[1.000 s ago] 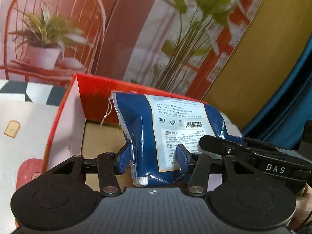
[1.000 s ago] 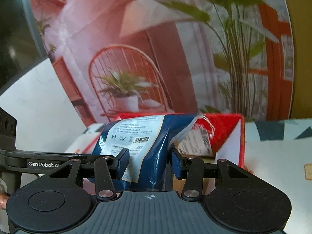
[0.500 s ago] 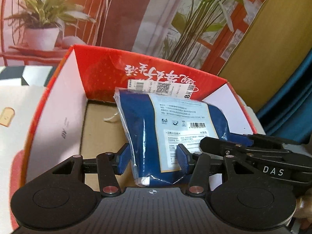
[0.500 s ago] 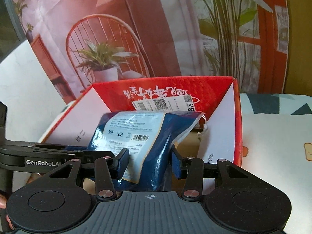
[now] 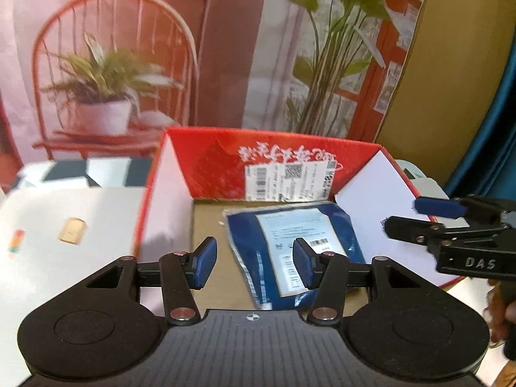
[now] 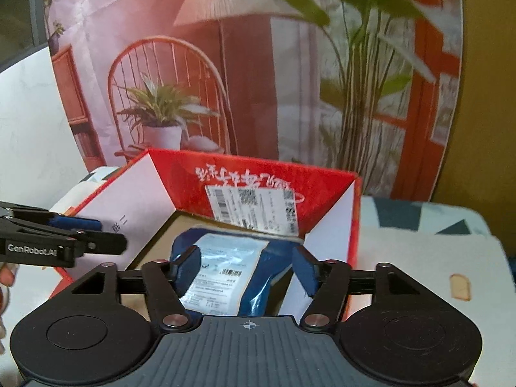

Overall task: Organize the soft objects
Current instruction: 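Lower the blue package into the box and open both grippers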

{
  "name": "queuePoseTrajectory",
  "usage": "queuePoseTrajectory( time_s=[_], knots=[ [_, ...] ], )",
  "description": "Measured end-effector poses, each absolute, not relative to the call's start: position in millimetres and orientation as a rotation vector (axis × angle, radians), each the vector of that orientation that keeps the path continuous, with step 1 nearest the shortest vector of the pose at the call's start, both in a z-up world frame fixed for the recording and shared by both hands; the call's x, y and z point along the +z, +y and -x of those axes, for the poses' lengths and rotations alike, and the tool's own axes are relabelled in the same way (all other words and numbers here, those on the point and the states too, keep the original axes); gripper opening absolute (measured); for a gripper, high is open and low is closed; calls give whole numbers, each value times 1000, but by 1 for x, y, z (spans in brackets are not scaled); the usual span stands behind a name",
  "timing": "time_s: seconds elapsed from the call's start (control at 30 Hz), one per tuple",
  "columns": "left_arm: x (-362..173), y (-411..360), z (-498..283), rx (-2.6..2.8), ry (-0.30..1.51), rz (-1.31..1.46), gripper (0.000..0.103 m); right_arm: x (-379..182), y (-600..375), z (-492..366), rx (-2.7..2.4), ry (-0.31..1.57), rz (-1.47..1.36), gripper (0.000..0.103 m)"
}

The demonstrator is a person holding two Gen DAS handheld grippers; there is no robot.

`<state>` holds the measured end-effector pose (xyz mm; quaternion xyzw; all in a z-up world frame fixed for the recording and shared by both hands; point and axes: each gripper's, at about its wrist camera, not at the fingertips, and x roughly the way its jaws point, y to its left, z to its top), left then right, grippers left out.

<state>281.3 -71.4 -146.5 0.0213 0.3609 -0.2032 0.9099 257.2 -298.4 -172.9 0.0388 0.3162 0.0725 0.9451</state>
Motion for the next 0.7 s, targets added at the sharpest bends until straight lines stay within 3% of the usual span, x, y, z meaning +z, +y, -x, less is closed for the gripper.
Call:
queuePoseTrajectory(
  time_s=[0.13, 0.23, 0.27, 0.37, 0.7],
  knots=[
    [-134, -59, -260, -380, 682, -72, 65, -163, -294, -240, 133, 603, -52, 84],
    [-127, -50, -242, -356, 643, -84, 79, -157, -290, -225, 140, 573, -43, 98],
    [-125, -47, -235, -349, 629, -87, 87, -155, -288, -220, 141, 561, -40, 98],
    [-119, -39, -215, -320, 586, -98, 97, -150, -282, -206, 139, 542, -44, 103],
    [-115, -18, -156, -298, 559, -96, 99, -145, -274, -160, 156, 505, -77, 103]
  ],
)
